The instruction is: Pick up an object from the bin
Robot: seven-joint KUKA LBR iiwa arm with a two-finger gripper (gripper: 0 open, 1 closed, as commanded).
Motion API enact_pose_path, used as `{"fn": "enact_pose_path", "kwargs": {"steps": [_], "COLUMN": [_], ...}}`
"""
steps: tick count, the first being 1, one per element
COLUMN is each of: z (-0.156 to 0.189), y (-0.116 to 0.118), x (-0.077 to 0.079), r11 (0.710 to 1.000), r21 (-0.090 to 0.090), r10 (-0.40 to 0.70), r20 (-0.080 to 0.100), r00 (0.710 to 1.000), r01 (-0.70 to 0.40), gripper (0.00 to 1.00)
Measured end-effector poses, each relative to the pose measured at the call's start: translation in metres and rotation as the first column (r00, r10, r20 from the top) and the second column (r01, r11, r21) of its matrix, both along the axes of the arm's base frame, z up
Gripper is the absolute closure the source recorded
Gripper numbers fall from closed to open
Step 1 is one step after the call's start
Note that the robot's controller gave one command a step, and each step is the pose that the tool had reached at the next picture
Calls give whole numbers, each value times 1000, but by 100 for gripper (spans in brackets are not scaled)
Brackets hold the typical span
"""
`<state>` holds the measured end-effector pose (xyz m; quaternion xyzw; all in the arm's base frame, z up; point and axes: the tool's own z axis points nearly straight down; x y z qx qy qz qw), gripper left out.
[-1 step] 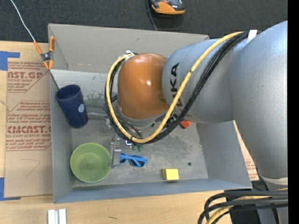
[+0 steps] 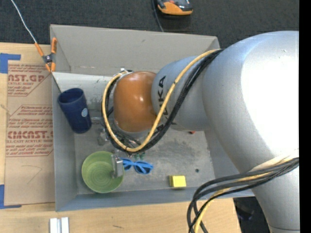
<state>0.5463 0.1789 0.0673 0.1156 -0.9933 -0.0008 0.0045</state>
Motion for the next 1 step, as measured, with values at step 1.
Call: {"fn": "enact_pose_path", "kwargs": {"steps": [1], "z": [3], "y": [0], "x": [1], "r11": [1000], "r21": [2], "r10": [0], "r20": [4], "r00": [1000], "r01": [0], "gripper": [100]}}
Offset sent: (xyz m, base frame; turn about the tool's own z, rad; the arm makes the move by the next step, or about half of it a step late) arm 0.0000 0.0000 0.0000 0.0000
